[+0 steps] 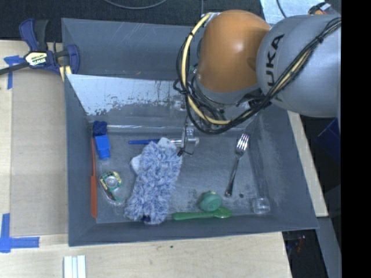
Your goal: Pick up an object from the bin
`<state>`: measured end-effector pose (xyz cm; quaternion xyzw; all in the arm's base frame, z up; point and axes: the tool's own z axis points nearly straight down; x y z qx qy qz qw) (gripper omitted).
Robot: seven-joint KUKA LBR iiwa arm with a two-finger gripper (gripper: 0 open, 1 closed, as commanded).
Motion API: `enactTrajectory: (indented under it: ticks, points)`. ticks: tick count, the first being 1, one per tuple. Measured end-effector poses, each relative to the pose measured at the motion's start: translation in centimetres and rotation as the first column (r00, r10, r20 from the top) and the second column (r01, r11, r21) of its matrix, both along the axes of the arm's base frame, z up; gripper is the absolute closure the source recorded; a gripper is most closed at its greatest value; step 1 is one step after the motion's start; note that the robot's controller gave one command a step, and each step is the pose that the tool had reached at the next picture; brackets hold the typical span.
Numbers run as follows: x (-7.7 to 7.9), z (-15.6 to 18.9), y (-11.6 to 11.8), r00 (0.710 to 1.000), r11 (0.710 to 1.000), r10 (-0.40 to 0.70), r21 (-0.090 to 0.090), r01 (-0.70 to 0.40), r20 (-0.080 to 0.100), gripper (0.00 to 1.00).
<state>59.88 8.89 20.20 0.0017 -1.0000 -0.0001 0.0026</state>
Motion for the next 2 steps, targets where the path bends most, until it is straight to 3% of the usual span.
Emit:
enactTrajectory:
  ticks: [1,2]
  points:
    - [0.2,0.5,-0.1,1.0,1.0,-0.004,0.0,0.004,0.009,0.0]
    - [2.8,-13.1,1.0,0.98,0.98,0.201,0.0,-0.201,0.004,0.0]
